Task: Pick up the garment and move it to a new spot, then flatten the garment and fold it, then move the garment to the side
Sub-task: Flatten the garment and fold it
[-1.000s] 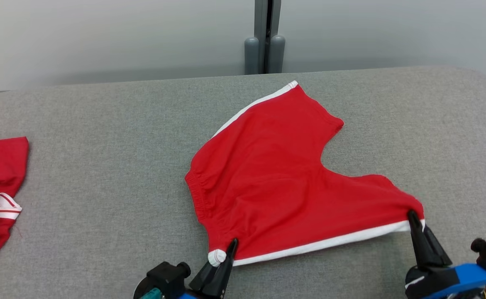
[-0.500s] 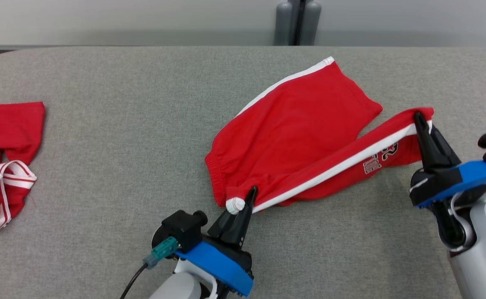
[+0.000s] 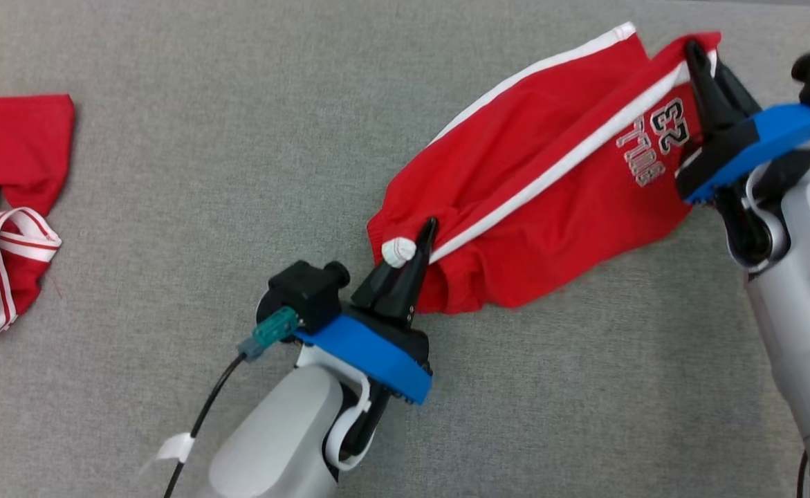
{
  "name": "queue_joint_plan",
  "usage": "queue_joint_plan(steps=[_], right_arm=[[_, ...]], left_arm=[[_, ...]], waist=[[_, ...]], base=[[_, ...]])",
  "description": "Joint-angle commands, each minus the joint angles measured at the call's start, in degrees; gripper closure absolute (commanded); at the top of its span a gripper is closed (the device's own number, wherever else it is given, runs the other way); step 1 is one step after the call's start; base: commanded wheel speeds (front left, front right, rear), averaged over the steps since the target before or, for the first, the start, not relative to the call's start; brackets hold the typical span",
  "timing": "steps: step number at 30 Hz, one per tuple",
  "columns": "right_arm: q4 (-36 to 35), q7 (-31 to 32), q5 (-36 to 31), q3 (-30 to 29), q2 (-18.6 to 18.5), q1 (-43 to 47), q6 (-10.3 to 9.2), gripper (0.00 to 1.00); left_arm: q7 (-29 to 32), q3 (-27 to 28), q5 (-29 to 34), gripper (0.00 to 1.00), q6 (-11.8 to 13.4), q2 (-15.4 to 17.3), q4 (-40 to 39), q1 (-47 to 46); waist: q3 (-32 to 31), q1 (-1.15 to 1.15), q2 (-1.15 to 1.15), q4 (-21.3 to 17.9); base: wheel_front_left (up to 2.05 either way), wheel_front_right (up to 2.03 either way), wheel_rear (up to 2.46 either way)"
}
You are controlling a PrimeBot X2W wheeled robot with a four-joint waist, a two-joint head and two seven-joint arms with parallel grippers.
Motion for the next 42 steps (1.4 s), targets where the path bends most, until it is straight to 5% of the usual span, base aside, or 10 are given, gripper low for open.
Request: queue_joint_plan(steps=[1,10,11,12,13,22,32,42], right_arm=[[1.44,-0.49,-0.33,0.21,-0.04,-2.37,0.01,1.0],[13.84,-1.95,-1.75,2.52,0.96,-12.67,0.0,1.0],[15.17,-2.05,-1.82,2.58,0.93,-13.48,0.0,1.0],[16.26,-2.37,-1.91,2.79,1.1,-14.23,0.0,0.58],[17.24,-2.64,-1.86,3.02,1.29,-14.87,0.01,0.0],[22.09,-5.61,-0.67,7.33,-0.18,-14.48,0.02,0.0],[24.46,-6.17,1.57,12.55,-6.1,-9.36,0.02,0.0],[24.95,-4.15,3.59,17.24,-9.02,-7.09,0.01,0.0]], left_arm=[[-0.26,0.6,-0.04,1.0,-0.32,-0.09,0.23,-1.44],[-0.28,2.65,0.15,1.0,-0.63,-0.93,1.69,-5.98],[-0.27,2.67,0.27,0.81,-0.67,-0.99,1.86,-6.29],[-0.28,2.59,0.59,0.29,-0.69,-1.01,2.0,-6.53],[-0.28,2.58,0.74,0.0,-0.71,-1.03,2.14,-6.77],[-0.27,3.57,2.85,0.0,-0.03,-1.13,-0.6,-3.62],[-0.28,7.2,7.77,0.0,1.01,0.77,-3.51,4.32],[-0.27,18.65,13.11,0.0,4.31,2.49,-11.62,9.97]], waist=[[1.51,-0.02,-0.02,1.14],[4.76,-0.02,-0.02,2.44],[4.93,-0.02,-0.02,2.51],[5.04,-0.02,-0.02,2.57],[5.11,-0.02,-0.02,2.63],[3.16,-0.02,-0.02,3.11],[-0.83,-0.02,-0.02,4.78],[-0.68,-0.02,-0.02,5.69]], base=[[0.0,0.0,0.0],[0.0,0.0,0.0],[0.0,0.0,0.0],[0.0,0.0,0.0],[0.0,0.0,0.0],[0.0,0.0,0.0],[0.0,0.0,0.0],[0.0,0.0,0.0]])
